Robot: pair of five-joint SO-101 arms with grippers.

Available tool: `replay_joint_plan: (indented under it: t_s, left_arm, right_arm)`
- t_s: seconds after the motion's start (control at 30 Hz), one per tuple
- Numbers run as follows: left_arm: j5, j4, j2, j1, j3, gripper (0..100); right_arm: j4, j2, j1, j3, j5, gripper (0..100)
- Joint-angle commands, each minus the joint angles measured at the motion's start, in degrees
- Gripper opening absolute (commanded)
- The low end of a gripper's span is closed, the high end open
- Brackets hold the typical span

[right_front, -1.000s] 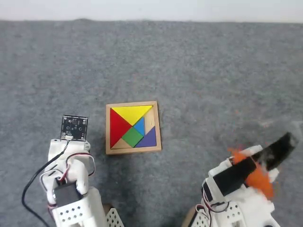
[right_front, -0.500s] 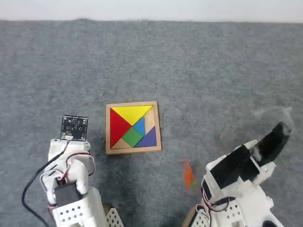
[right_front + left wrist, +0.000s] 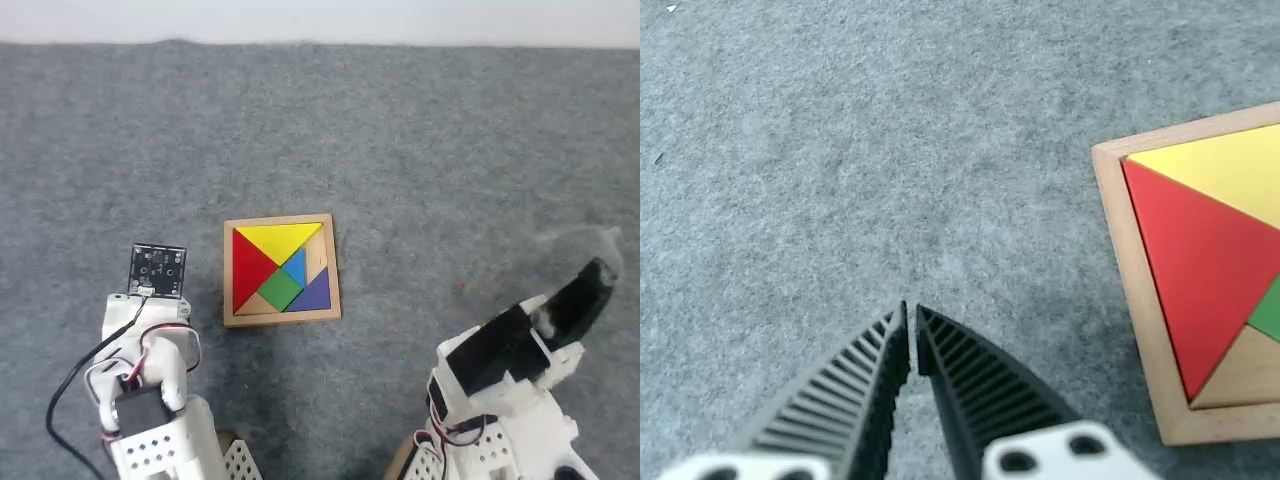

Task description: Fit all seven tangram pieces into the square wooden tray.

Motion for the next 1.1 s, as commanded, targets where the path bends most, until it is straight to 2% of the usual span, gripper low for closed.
replay_joint_plan:
  t_s: [0.0, 0.23, 0.6, 0.77, 0.83, 0.93, 0.97, 1.07]
  left_arm:
    - [-0.3, -1.1, -0.5, -0.4, -0.4, 2]
    - [-0.3, -1.1, -0.5, -0.4, -0.4, 2]
    - [-0.4, -1.6, -0.5, 0.0, 0.3, 2]
    - [-0.4, -6.0, -0.5, 0.1, 2.4, 2]
    - [-0.4, -7.6, -0.5, 0.1, 3.3, 2]
    - [-0.4, -8.7, -0.5, 0.1, 3.9, 2]
    - [-0.4, -8.8, -0.5, 0.2, 3.9, 2]
    - [-0.4, -8.8, -0.5, 0.2, 3.9, 2]
  right_arm:
    - [5.8, 0.2, 3.1, 1.1, -0.1, 23.1]
    - [18.9, -0.3, 6.8, 1.1, -0.3, 23.1]
    - [25.6, -0.3, 6.8, 1.1, -0.3, 23.1]
    - [32.1, -0.3, 6.8, 1.1, -0.3, 22.9]
    - [34.2, -0.3, 6.8, 1.1, -0.3, 19.6]
    - [36.7, -0.3, 6.9, 1.1, -0.3, 2.3]
    - [37.6, -0.3, 6.9, 1.1, -0.3, 0.0]
    - [40.0, -0.3, 6.8, 1.1, -0.3, 5.7]
